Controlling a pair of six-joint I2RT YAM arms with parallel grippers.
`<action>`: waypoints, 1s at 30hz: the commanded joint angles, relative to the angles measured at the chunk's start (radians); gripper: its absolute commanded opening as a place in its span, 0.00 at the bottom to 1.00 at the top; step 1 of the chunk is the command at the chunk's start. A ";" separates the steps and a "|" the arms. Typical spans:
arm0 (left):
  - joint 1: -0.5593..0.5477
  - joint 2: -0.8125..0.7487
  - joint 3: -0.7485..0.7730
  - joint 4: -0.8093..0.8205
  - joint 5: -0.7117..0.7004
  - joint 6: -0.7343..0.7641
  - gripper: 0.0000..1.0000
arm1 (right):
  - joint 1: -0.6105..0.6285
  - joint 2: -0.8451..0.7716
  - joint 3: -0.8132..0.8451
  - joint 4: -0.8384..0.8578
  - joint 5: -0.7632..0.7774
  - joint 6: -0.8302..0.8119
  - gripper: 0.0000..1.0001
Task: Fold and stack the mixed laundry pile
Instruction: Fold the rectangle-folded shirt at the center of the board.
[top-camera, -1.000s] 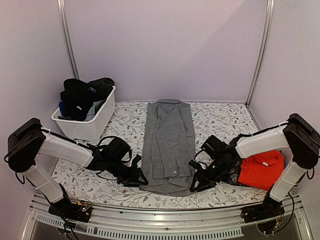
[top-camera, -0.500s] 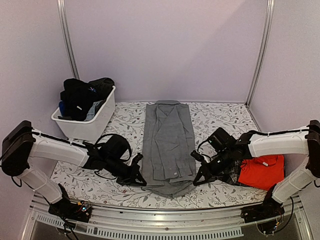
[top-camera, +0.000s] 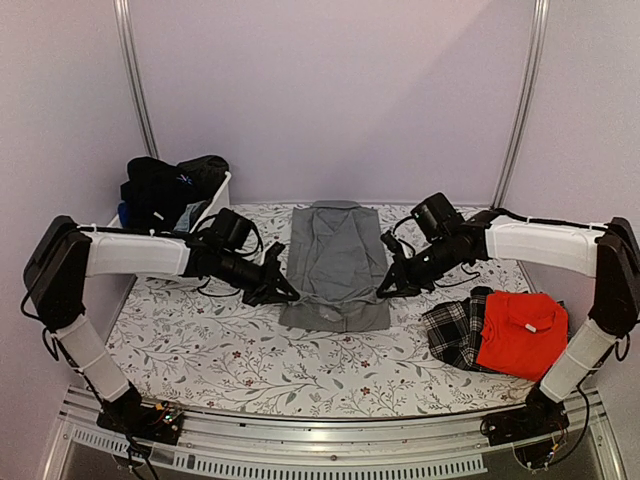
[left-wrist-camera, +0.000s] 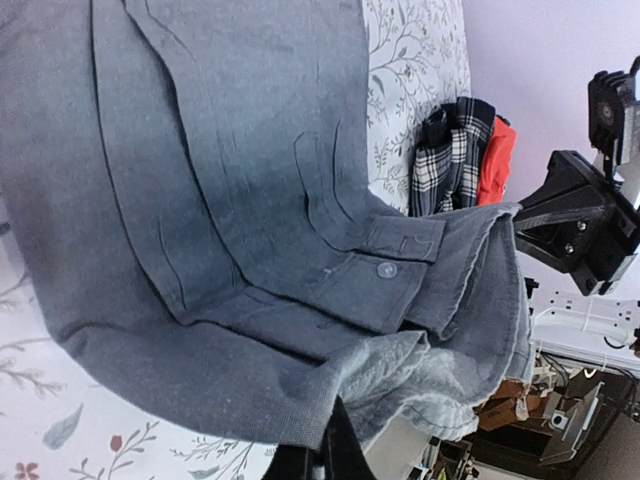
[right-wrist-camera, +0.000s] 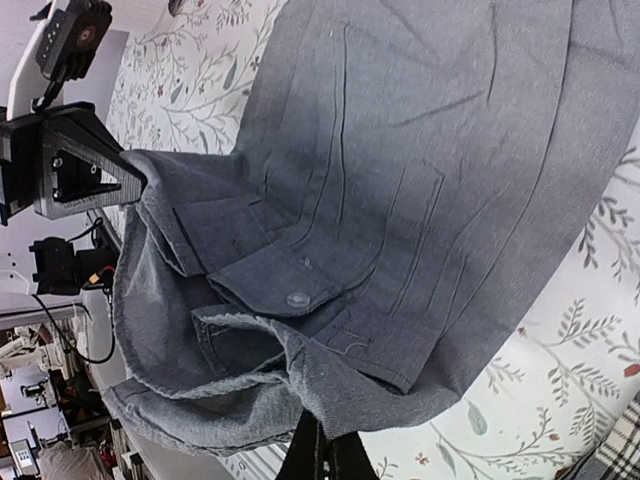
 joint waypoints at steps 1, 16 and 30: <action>0.067 0.108 0.118 -0.033 0.042 0.069 0.00 | -0.070 0.107 0.124 -0.030 0.053 -0.051 0.00; 0.244 0.545 0.651 -0.148 0.054 0.171 0.00 | -0.228 0.539 0.626 -0.067 0.040 -0.109 0.00; 0.306 0.791 0.912 -0.112 0.086 0.152 0.02 | -0.283 0.778 0.858 -0.095 0.066 -0.109 0.00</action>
